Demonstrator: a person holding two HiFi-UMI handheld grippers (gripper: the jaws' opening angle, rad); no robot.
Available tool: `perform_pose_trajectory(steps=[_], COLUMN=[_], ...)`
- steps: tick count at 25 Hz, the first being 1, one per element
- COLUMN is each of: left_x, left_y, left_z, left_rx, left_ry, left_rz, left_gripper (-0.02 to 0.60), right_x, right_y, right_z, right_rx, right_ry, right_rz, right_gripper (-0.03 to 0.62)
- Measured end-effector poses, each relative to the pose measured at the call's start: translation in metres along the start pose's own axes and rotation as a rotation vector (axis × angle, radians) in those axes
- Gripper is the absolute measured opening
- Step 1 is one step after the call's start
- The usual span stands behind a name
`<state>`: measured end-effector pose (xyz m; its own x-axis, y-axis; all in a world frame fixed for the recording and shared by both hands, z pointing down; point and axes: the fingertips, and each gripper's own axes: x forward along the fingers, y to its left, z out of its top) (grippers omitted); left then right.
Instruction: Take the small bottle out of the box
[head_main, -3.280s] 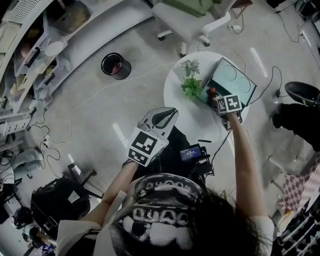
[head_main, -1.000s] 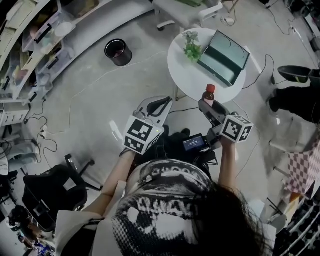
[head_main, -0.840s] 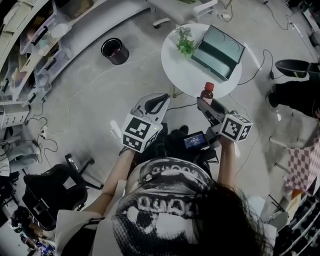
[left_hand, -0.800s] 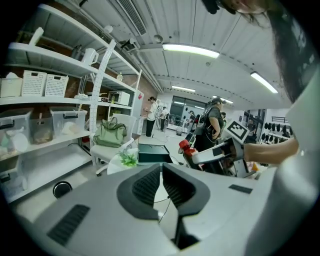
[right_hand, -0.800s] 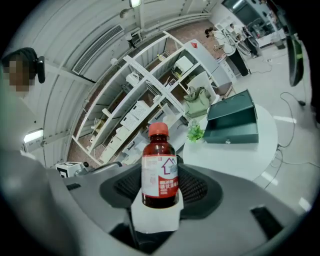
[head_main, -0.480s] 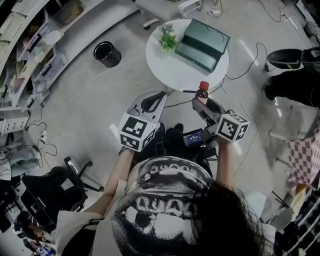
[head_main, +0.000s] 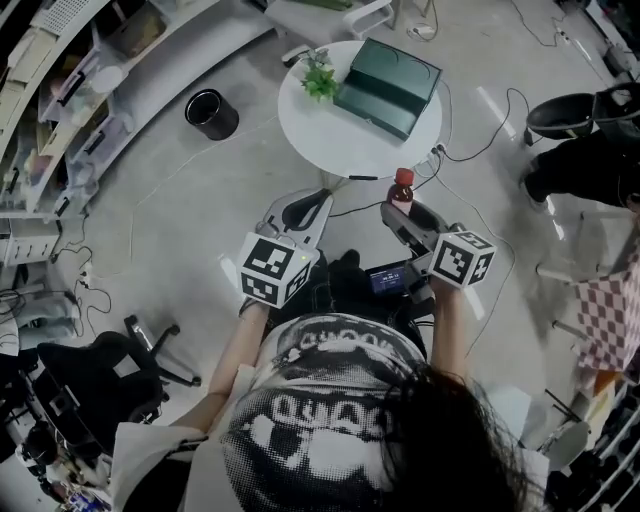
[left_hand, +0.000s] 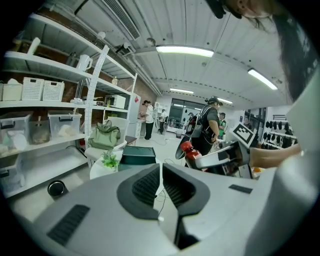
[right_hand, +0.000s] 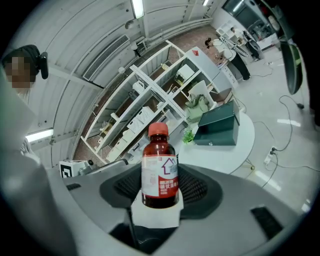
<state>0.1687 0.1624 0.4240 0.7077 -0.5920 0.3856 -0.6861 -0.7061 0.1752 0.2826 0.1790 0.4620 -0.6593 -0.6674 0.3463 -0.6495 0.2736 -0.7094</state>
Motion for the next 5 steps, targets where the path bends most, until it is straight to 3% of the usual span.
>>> perform_pose_trajectory(steps=[5], left_x=[-0.001], left_y=[-0.015], left_z=[-0.001], left_rx=[0.007], left_ry=[-0.003], left_rz=[-0.009], left_gripper=[0.023], right_x=[-0.011], right_y=[0.000], right_z=[-0.004], right_rx=[0.000], right_ry=[-0.004], right_rz=[0.002], right_gripper=[0.224])
